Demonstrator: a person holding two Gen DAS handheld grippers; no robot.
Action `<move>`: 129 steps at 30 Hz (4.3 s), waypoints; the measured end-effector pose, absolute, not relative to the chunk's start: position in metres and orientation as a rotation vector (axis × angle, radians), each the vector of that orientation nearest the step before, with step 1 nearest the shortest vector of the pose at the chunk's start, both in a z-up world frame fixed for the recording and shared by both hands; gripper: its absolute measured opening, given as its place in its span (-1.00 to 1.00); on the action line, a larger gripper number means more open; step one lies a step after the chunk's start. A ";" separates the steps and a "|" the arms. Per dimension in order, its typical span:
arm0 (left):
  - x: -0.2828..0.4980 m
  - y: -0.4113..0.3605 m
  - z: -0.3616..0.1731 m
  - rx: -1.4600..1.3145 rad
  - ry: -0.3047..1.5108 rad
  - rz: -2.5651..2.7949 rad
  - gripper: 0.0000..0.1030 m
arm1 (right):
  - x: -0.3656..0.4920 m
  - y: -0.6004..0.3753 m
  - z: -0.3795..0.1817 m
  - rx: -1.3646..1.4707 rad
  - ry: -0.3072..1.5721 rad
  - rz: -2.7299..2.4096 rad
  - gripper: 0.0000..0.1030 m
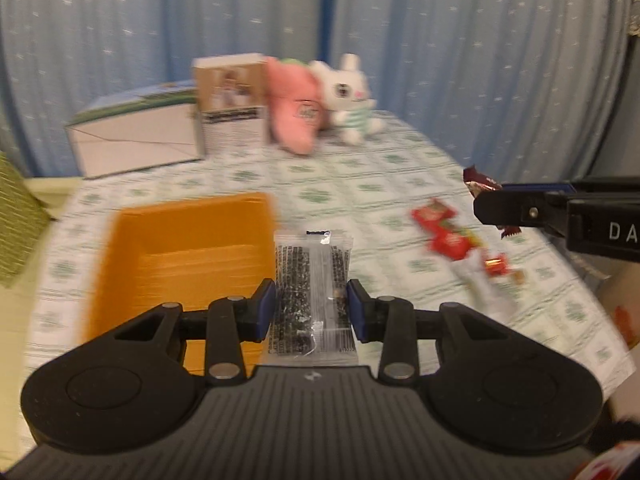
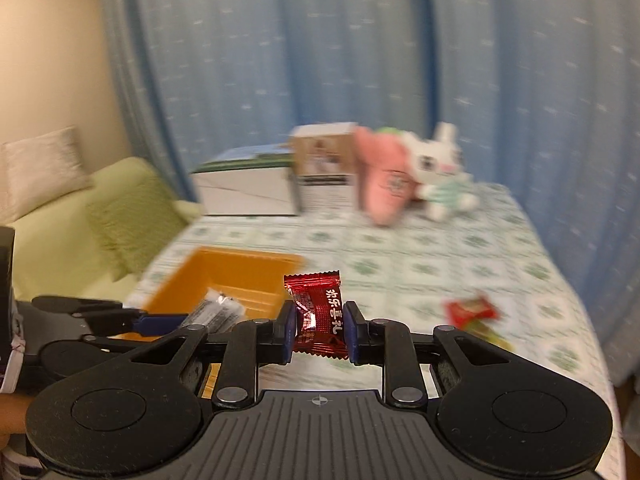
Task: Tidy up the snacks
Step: 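Carry both snacks to the orange tray and open both tools to drop them, then grasp the white-green wrapped snack with the left tool while the right tool grasps a caramel candy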
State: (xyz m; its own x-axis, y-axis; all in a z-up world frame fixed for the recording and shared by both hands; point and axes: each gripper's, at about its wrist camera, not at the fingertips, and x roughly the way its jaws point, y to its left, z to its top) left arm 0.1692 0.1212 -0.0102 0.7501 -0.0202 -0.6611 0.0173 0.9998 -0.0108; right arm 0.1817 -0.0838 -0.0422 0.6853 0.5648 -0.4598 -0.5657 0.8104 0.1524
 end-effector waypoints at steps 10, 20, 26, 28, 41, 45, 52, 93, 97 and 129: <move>0.153 0.221 -0.021 -0.030 0.763 0.085 -0.33 | 0.190 0.016 -0.092 0.043 0.630 0.703 -0.51; 0.174 0.243 -0.060 -0.066 0.808 0.081 -0.31 | 0.209 0.038 -0.141 0.048 0.691 0.736 -0.51; 0.176 0.253 -0.064 -0.095 0.794 0.108 -0.05 | 0.218 0.050 -0.144 0.046 0.708 0.745 -0.51; 0.174 0.256 -0.061 -0.091 0.783 0.129 -0.05 | 0.219 0.053 -0.145 0.047 0.709 0.749 -0.51; 0.141 0.251 -0.031 -0.144 0.718 0.143 0.24 | 0.202 0.025 -0.122 0.096 0.575 0.698 0.25; 0.130 0.231 -0.016 -0.146 0.694 0.108 0.32 | 0.185 -0.003 -0.108 0.105 0.524 0.643 0.25; 0.113 0.182 0.013 -0.138 0.645 0.015 0.52 | 0.149 -0.067 -0.098 0.121 0.520 0.512 0.25; 0.262 -0.065 -0.106 -0.070 0.821 -0.277 0.33 | 0.218 -0.293 -0.175 0.231 0.637 0.065 0.24; 0.281 -0.075 -0.122 -0.080 0.837 -0.306 0.05 | 0.227 -0.299 -0.183 0.264 0.667 0.037 0.20; 0.259 -0.016 -0.135 -0.117 0.840 -0.243 -0.55 | 0.273 -0.245 -0.204 0.155 0.683 0.150 -0.20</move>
